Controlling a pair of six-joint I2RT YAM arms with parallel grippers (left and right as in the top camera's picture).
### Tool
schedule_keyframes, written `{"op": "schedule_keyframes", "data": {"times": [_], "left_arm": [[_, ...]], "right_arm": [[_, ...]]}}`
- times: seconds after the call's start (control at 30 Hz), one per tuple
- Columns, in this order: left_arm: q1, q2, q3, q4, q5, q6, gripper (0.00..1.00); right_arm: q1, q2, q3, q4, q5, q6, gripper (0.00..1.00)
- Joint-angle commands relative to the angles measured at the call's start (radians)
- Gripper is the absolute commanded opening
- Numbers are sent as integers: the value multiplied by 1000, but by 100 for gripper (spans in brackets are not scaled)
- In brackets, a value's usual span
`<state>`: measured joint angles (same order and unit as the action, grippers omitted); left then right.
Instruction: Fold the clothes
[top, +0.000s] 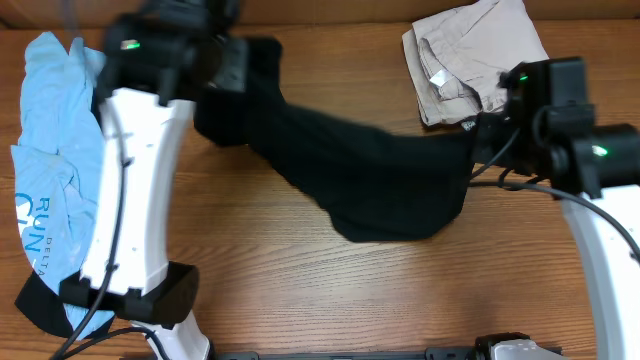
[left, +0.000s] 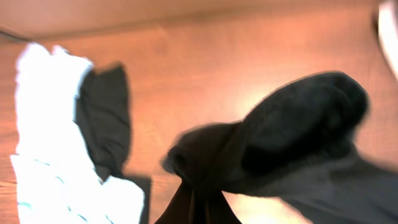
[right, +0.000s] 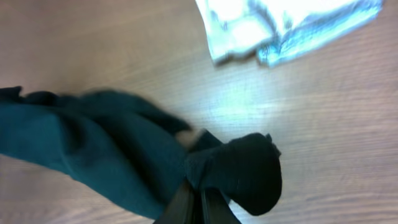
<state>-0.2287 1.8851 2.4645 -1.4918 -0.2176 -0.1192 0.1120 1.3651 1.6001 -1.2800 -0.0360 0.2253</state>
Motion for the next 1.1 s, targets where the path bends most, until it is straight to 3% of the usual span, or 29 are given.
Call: {"op": "schedule_keyframes", "data": {"times": [0.0, 0.23, 0.6, 0.77, 1.07], "left_arm": [[84, -101, 169, 8, -40, -46, 4], [192, -259, 380, 8, -45, -13, 4], [196, -525, 403, -16, -217, 38, 4], [196, -530, 377, -30, -221, 39, 4], [196, -441, 140, -16, -234, 53, 4]], "right_arm": [[-3, -91, 150, -10, 36, -22, 4], [-3, -174, 335, -56, 35, -35, 4], [-3, -283, 577, -335, 35, -43, 4], [-3, -277, 558, -395, 3, -43, 4], [-3, -189, 369, -332, -18, -43, 4]]}}
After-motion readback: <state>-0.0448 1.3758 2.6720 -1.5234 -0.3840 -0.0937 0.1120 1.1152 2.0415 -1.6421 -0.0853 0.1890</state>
